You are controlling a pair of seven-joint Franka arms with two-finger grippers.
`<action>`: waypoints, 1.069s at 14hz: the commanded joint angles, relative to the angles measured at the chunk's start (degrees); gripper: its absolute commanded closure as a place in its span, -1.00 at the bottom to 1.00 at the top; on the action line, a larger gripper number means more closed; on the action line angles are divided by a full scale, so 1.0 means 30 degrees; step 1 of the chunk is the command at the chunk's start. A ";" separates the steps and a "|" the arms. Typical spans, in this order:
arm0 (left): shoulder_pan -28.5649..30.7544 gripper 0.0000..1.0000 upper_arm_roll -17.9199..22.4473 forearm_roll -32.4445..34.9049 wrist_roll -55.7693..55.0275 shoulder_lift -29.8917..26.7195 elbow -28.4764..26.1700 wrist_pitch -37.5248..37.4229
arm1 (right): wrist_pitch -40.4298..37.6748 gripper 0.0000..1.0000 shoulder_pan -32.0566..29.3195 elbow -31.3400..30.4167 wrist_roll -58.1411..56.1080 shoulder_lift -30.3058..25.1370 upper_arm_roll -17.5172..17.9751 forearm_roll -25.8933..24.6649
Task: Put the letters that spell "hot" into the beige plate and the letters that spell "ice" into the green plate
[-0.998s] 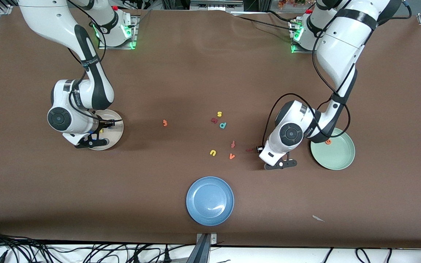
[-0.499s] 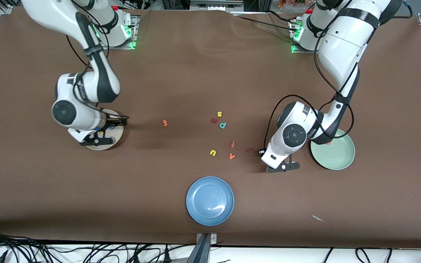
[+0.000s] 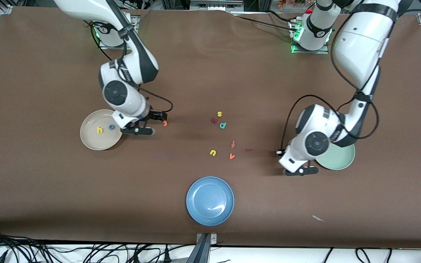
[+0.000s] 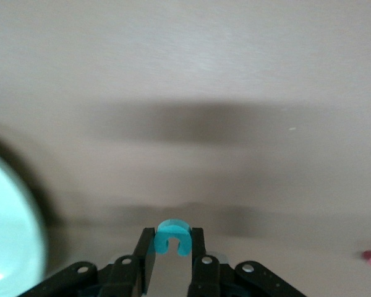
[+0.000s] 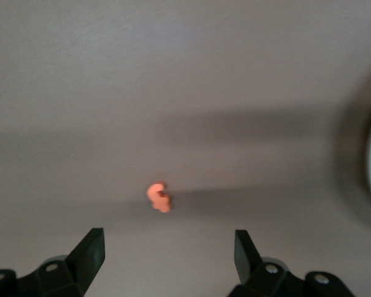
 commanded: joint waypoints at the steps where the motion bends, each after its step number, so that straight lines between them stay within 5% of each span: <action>1: 0.0992 0.91 -0.0033 -0.0227 0.2386 -0.1270 -0.0897 -0.0923 | 0.1259 -0.86 0.0415 -0.0188 0.0186 0.0738 0.0033 0.0127; 7: 0.2898 0.96 -0.0033 -0.0022 0.6285 -0.2706 -0.2421 -0.1189 | 0.3723 -0.81 0.1120 -0.0422 -0.1511 0.2293 0.0034 -0.0166; 13: 0.3691 1.00 -0.0004 0.0065 0.7198 -0.3176 -0.3330 -0.0663 | 0.4044 -0.30 0.1090 -0.0657 -0.1631 0.2556 0.0004 -0.0196; 15: 0.4070 1.00 -0.0033 0.0794 0.7227 -0.3264 -0.3622 -0.0399 | 0.4075 -0.28 0.1090 -0.0715 -0.1660 0.2557 0.0004 -0.0196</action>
